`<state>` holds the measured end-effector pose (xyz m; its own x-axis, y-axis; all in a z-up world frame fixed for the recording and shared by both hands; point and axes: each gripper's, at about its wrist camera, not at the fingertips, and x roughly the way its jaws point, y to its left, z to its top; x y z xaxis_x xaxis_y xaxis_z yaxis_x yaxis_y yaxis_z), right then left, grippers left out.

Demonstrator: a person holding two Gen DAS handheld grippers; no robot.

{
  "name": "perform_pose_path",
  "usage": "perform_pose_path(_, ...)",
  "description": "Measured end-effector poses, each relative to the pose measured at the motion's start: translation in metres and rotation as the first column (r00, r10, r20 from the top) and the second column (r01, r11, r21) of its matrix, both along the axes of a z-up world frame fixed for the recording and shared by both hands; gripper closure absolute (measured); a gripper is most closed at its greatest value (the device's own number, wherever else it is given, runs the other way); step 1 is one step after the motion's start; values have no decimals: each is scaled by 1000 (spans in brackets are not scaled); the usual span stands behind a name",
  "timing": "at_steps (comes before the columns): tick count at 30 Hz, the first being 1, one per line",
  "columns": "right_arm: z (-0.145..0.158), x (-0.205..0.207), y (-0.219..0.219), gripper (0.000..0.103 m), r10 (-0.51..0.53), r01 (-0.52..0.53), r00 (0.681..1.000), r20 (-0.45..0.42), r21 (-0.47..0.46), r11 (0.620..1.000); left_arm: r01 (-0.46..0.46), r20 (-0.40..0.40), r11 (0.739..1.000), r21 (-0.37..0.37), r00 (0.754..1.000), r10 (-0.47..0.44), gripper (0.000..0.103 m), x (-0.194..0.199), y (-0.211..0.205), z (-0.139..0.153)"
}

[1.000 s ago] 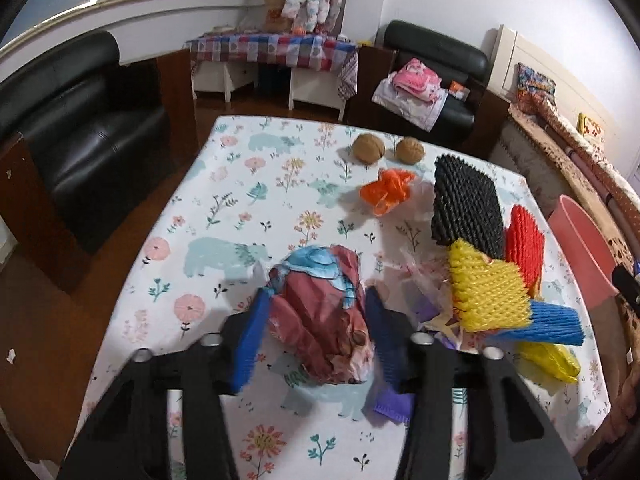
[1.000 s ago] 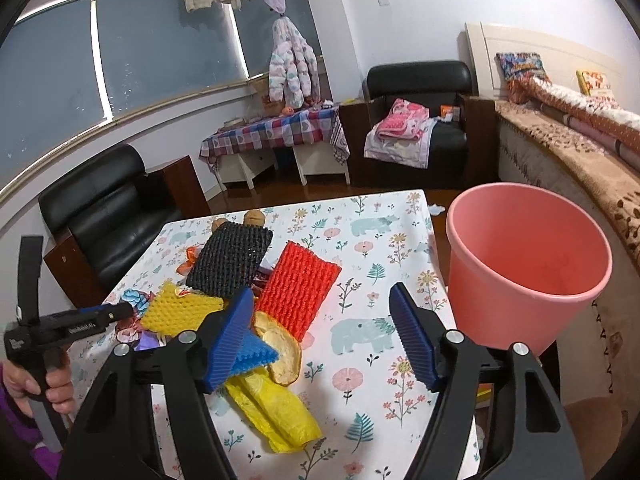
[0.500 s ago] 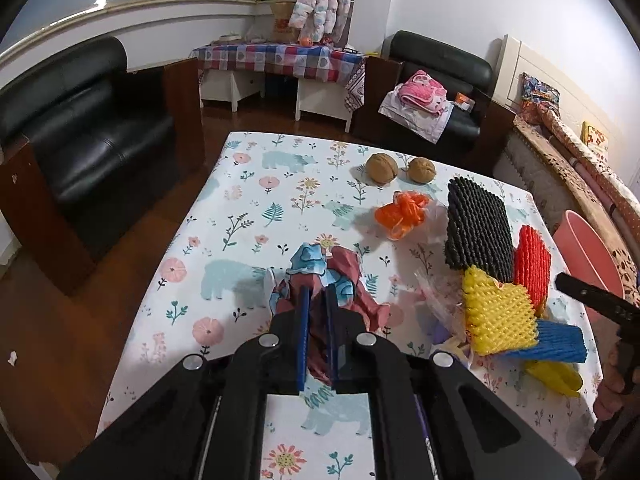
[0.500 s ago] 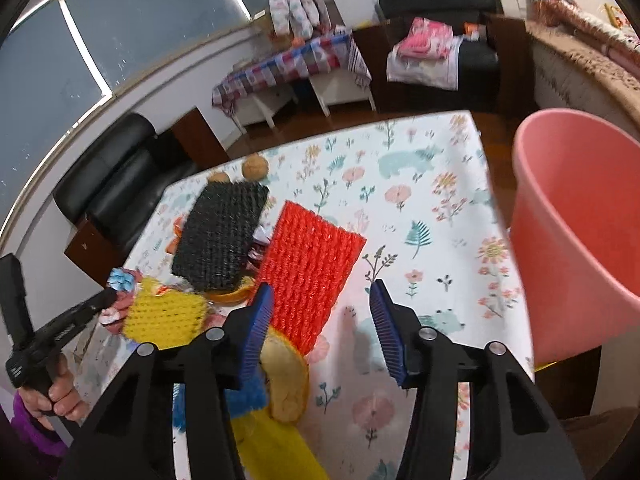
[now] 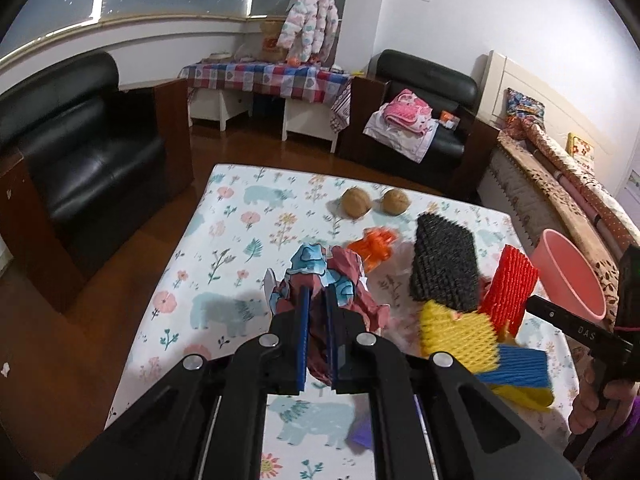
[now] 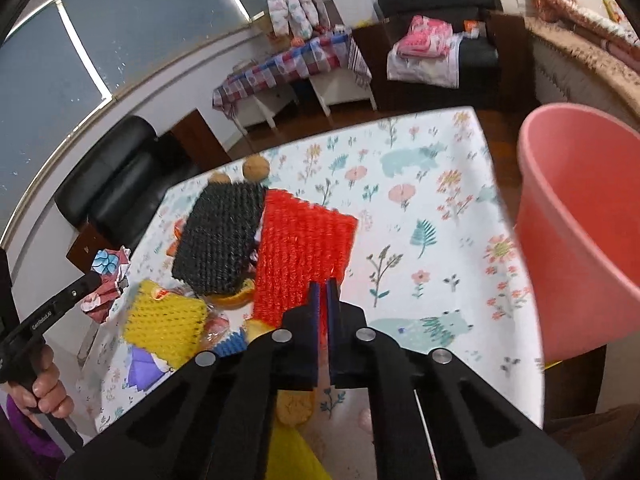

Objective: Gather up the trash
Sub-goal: 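Carry both items to the pink bucket and open the right tool over it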

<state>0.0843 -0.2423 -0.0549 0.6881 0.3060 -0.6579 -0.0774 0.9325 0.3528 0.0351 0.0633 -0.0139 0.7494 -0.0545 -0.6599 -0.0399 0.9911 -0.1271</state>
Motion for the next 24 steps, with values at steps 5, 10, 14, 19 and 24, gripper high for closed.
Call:
perform_pose_path(5,21,-16,-17,102,-35,35,997,76,-4,999,39,43,999,2,998,-39,96,-3,-18,17)
perform_pose_path(10,26,-24,-34,102,-67,66,994,92,13,998,84,82,996,18,993,-85,96,-4,-40,35)
perform_pose_path(14,21,-28,-47,102,-90,87,993,82,30,996,111,97,993,26,989,-113,96,-3,-54,45)
perform_pose_path(19,23,-32,-60,102,-107,105,991,80,34,994,150,106,988,32,983,-153,96,2,-74,52)
perform_pose_path(24,12,-30,-56,98,-107,107,994,32,-11,994,182,100,983,18,978,-183,96,9,-88,54)
